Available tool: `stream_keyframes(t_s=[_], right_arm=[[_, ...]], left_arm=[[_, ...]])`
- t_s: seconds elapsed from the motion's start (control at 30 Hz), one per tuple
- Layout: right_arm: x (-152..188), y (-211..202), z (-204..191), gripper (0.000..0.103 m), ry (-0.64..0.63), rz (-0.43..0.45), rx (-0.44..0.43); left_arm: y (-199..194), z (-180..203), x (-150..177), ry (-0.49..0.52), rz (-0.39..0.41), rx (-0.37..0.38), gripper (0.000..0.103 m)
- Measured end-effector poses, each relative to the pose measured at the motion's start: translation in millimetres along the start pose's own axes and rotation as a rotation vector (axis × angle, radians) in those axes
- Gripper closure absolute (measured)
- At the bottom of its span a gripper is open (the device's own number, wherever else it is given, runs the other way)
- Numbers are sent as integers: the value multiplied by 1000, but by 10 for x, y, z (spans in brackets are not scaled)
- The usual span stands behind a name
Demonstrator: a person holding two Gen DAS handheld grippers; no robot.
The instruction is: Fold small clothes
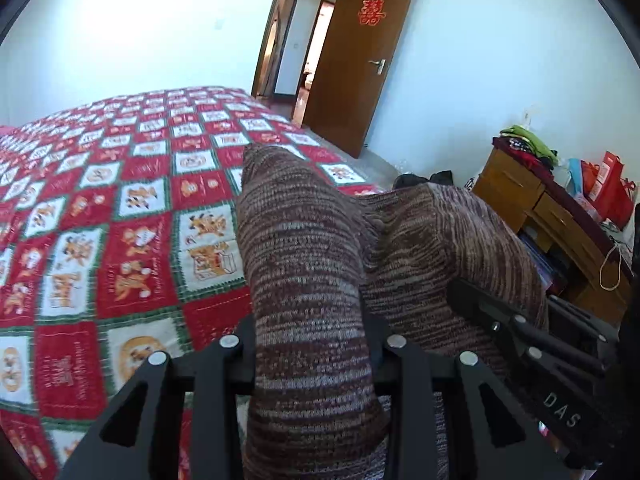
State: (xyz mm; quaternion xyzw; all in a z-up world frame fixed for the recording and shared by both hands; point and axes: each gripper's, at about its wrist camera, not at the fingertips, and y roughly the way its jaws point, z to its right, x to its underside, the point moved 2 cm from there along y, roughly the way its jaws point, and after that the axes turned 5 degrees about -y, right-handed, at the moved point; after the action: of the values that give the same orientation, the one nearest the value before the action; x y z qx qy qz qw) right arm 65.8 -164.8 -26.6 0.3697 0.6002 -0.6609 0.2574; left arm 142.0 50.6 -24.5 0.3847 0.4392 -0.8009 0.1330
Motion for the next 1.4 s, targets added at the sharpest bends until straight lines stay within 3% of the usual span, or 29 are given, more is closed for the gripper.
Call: stream_keyframes(t_s=[0.4,0.7,1.07,1.4], right_arm=[[232,-844,-330,78,-17,42,77],[492,-1328,-194,78,23,72,124],[873,-1476,555,78,140,32,240],[1395,-971,1273,78,255,-113,304]], left_arm=[[-519,158,250,47,9,37,68],[-675,466,452,94,5,98,68],[-124,1106,712,123,-118,227,68],[480,1467,1049,230,-196,129,66]])
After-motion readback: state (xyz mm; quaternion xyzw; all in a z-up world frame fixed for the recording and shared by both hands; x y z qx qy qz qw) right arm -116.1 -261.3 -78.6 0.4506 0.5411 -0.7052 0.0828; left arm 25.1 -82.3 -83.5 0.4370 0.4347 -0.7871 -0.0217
